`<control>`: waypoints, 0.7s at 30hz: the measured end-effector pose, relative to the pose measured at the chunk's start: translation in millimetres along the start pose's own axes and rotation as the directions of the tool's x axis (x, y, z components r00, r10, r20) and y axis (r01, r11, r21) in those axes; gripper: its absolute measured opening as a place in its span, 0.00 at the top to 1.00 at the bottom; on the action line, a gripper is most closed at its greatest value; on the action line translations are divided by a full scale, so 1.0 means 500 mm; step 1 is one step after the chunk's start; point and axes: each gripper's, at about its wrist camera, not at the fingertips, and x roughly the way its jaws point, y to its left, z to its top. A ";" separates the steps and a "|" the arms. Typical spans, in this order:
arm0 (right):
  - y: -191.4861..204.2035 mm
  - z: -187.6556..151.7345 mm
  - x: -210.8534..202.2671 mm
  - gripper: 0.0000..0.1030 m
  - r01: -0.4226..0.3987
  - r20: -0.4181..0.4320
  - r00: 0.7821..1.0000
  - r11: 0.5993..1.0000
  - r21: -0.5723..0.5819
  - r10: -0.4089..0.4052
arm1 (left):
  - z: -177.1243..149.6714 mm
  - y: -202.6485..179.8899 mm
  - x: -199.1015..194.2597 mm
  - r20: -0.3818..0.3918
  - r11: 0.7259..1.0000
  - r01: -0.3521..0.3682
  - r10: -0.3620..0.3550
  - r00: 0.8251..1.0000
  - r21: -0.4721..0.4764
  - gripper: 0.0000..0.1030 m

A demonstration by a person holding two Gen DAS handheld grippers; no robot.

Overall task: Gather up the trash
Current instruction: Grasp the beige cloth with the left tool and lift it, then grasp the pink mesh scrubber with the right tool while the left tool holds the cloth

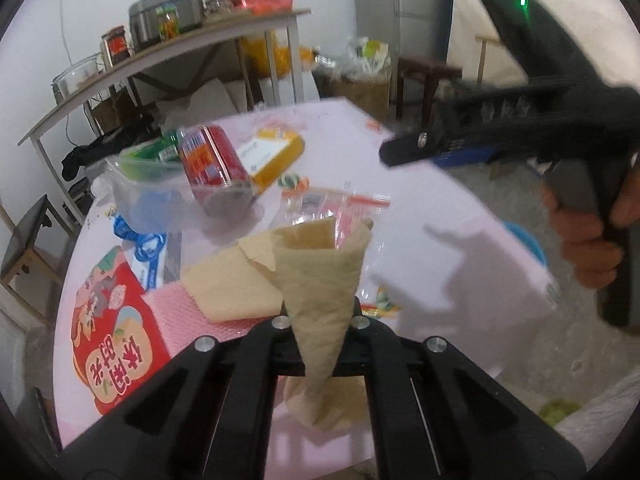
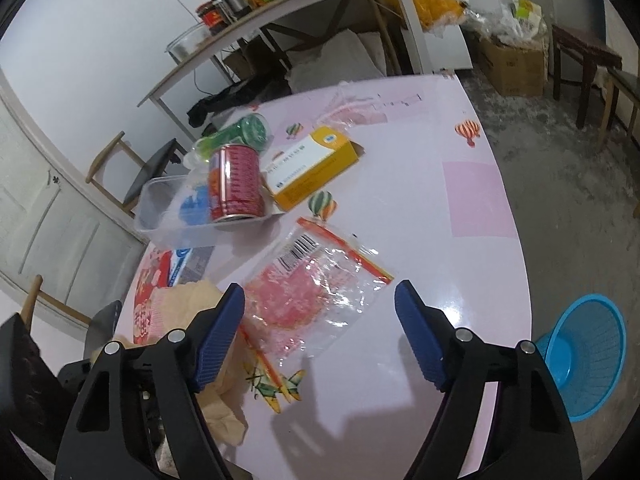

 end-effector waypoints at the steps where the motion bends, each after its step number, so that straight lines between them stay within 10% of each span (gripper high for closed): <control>1: 0.006 0.000 -0.005 0.26 0.001 0.007 1.000 1.000 -0.004 -0.001 | 0.003 0.004 -0.020 0.037 1.000 0.009 -0.009 0.999 -0.012 1.00; 12: 0.063 -0.022 -0.073 0.27 0.004 0.088 0.996 1.000 -0.007 -0.003 | -0.013 0.081 -0.161 0.235 0.982 0.103 -0.065 0.970 -0.156 1.00; 21: 0.117 -0.073 -0.057 0.27 -0.032 0.046 0.998 0.999 -0.018 0.033 | -0.093 0.203 -0.201 0.249 0.885 0.222 -0.126 0.960 -0.410 1.00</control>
